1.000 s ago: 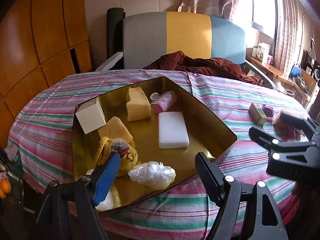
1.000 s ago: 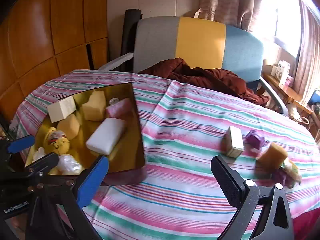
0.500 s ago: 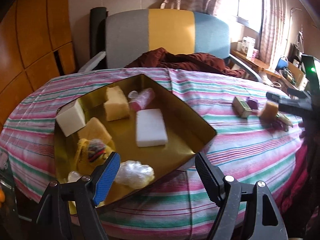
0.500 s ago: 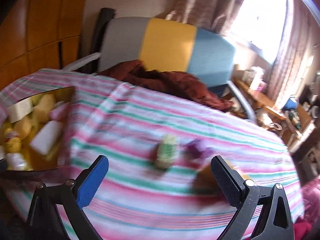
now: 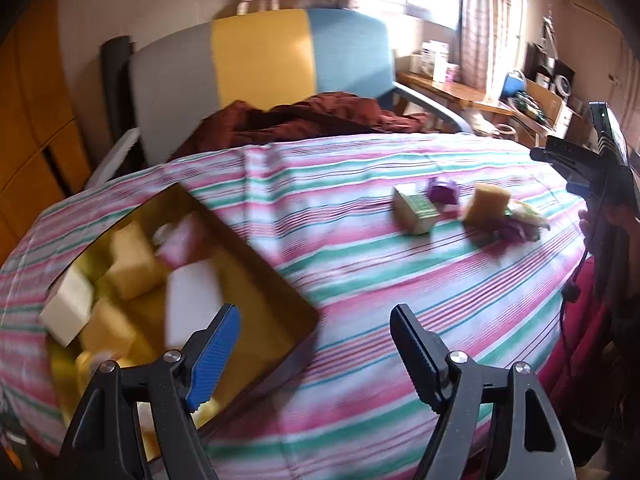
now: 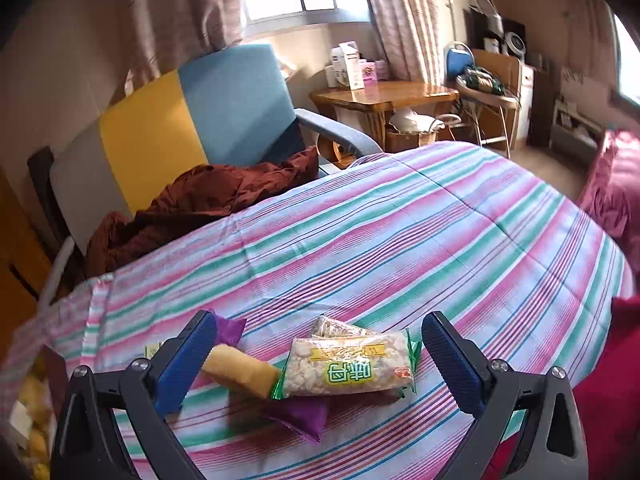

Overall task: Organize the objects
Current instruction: 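Move both open tools back over the remaining pile, then grasp the green-and-white box with the left tool while the right tool grasps the purple packet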

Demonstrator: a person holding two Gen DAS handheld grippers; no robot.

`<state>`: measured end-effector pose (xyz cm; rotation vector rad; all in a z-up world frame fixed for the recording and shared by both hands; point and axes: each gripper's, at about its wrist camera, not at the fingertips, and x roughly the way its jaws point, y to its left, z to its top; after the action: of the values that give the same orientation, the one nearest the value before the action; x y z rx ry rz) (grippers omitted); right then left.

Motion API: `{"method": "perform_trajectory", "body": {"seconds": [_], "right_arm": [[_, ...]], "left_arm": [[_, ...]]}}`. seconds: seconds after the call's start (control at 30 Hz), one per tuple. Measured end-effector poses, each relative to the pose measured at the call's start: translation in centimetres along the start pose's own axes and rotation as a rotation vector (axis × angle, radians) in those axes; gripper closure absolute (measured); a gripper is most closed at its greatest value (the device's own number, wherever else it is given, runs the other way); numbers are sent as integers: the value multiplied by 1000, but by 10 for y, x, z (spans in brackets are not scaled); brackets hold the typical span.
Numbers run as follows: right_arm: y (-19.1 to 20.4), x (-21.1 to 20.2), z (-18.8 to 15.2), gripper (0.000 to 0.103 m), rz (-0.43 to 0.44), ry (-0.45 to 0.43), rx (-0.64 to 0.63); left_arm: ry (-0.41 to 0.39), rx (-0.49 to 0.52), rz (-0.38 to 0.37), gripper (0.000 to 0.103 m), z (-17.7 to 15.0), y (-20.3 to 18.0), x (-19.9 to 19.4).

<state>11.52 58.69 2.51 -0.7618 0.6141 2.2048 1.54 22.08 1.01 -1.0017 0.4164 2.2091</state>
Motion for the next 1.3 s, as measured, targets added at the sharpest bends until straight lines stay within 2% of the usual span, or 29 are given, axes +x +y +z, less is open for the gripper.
{"method": "perform_trajectory", "body": {"seconds": [0.17,0.37,0.5,0.73,0.93,0.97,1.1,1.17,1.27,1.3], "right_arm": [[-25,6,5,0,38,43,127],[-38,18,0,0,80,112,208],[-44,20,-1,0,105,123,245],[-37,24,-4,0,138,158,223],[-33,29,-4,0,151,181,203],[-32,30,-5,0,152,185,199],[-30,33,-6,0,161,204,185],[-29,35,-6,0,161,211,177],[-28,35,-6,0,157,212,167],[-27,35,-6,0,156,212,163]], "left_arm": [[25,57,-34,24,27,-36,32],[96,63,-82,24,44,-60,70],[144,31,-108,24,55,-68,96],[176,-17,-144,25,83,-84,137],[199,-17,-140,26,103,-100,175],[207,-18,-132,30,105,-101,182],[249,-38,-112,57,111,-98,204],[270,-84,-151,59,108,-89,211],[255,-73,-160,65,104,-86,208],[256,-69,-158,70,101,-85,205]]}}
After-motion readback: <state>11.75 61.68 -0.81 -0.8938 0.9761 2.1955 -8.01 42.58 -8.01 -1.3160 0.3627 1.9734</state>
